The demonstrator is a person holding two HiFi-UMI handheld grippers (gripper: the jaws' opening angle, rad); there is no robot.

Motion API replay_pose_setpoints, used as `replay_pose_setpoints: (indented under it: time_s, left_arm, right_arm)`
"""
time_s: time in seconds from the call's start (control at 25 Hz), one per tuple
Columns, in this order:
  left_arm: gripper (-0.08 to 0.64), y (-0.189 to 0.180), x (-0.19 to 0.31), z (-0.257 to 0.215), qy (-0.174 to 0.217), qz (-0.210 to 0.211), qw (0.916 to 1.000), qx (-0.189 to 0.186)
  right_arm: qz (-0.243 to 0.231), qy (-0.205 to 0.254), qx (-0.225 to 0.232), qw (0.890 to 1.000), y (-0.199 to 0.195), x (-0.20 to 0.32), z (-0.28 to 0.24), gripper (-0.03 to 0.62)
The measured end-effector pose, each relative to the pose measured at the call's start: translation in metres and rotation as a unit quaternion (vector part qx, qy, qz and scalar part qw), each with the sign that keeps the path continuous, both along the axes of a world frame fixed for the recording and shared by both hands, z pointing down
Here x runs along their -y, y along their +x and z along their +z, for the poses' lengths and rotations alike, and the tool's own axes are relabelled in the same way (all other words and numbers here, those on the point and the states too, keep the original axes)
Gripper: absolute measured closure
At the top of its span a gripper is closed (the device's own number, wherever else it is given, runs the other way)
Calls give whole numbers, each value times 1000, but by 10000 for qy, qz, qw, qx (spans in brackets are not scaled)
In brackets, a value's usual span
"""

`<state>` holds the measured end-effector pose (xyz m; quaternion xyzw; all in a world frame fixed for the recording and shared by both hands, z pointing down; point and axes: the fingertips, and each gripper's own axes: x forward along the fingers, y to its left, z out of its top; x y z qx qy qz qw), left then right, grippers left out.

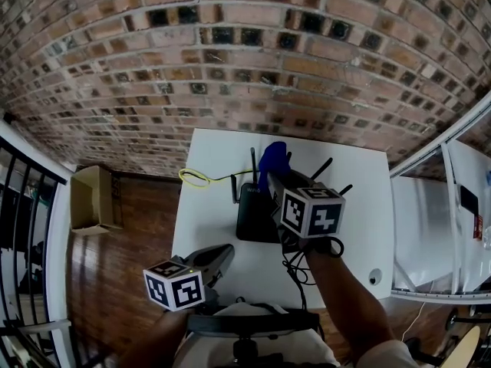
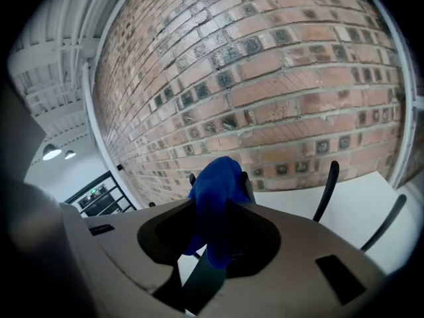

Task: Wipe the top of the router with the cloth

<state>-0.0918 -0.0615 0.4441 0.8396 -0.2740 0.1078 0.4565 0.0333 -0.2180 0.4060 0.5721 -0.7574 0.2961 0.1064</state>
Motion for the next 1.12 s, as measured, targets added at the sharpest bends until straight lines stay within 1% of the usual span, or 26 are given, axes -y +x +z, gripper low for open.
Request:
replay_pose_setpoints:
  time_s: [0.4,0.64,0.88,1.0,1.12]
  left_arm:
    - [532,-6,2,1,8,-41,10000,75]
    - [533,-12,2,1,5,-101,9999,66]
    - [532,-21,1,3,-38,-193,9998,82]
    - [532,-25,0,4,-50,-233,9997,82]
    - [532,-28,0,4,-43,-261,9996,76]
  right_arm:
    - [474,-548,244,9971,11,5,47,457]
    - [665,-1015,185,9924,18,1,89,457]
    - [811,-1544,42,9847,25,-7,129,457]
    - [842,-1700,-68,9818,27,-10,143,457]
    - [817,-1756,-178,9809,26,-11,146,457]
